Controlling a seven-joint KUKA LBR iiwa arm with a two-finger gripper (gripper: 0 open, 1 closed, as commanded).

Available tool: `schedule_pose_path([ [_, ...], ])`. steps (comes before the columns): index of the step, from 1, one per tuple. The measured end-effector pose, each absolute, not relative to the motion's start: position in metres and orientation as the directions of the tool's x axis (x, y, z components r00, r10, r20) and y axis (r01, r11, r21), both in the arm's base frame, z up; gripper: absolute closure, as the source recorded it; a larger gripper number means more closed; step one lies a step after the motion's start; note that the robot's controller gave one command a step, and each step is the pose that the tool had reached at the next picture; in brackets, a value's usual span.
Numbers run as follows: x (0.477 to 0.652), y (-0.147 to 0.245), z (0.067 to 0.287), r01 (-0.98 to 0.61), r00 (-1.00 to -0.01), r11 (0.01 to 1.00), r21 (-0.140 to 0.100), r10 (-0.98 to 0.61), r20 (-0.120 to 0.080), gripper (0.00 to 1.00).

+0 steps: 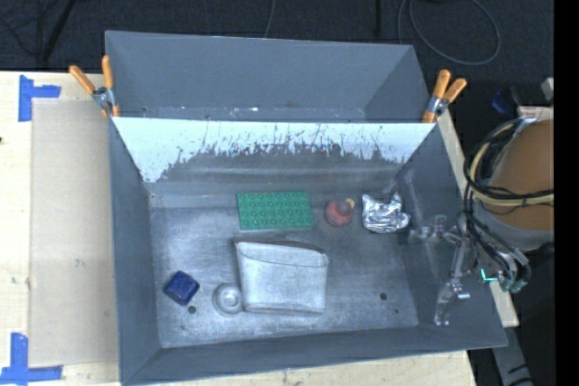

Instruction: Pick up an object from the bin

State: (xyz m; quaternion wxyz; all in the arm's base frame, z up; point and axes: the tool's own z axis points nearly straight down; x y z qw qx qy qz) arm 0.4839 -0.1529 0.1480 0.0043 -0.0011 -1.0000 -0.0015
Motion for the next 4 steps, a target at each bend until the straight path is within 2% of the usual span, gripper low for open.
schedule_pose_path([
  [1, 0.551, -0.094, 0.11, 0.097, -0.995, 0.995, 0.004, 0.097, -0.001, 0.0],
  [2, 0.614, 0.01, 0.133, -0.127, -0.992, 0.992, 0.003, -0.127, -0.006, 0.0],
  [3, 0.618, 0.082, 0.076, -0.272, -0.962, 0.962, -0.007, -0.272, -0.01, 0.0],
  [4, 0.621, 0.083, 0.081, -0.27, -0.963, 0.963, -0.004, -0.27, -0.024, 1.0],
])
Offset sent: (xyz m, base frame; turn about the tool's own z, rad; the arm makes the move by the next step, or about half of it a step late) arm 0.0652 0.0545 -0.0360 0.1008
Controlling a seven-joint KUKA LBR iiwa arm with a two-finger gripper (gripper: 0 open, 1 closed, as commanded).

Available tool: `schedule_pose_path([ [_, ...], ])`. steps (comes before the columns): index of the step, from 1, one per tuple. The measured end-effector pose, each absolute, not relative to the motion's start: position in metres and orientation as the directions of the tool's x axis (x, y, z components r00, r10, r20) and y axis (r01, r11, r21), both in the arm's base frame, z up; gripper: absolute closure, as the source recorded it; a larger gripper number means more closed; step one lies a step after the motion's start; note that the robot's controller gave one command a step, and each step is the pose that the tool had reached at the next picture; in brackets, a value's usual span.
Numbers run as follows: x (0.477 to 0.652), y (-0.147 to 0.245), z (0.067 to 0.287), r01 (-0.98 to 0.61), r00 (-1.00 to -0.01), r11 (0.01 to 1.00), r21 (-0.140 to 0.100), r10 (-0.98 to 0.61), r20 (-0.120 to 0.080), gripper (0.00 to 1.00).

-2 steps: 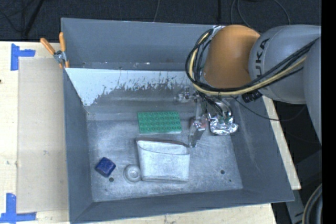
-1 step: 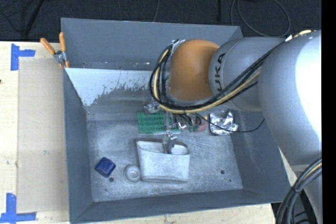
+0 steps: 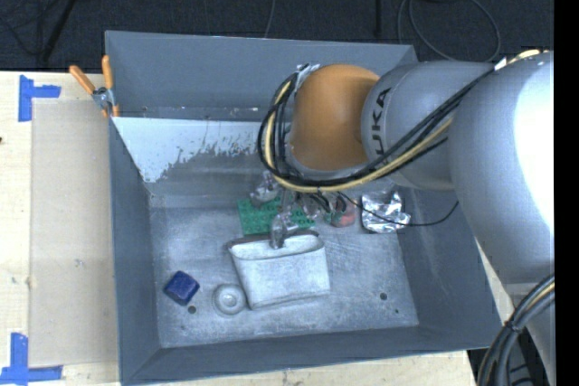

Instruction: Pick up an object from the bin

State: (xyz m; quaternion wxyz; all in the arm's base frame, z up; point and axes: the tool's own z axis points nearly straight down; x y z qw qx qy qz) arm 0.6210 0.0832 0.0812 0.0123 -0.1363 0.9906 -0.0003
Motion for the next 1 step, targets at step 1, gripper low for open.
schedule_pose_path([
  [1, 0.6051, 0.078, 0.2258, -0.309, -0.951, 0.951, -0.002, -0.309, -0.01, 1.0],
])
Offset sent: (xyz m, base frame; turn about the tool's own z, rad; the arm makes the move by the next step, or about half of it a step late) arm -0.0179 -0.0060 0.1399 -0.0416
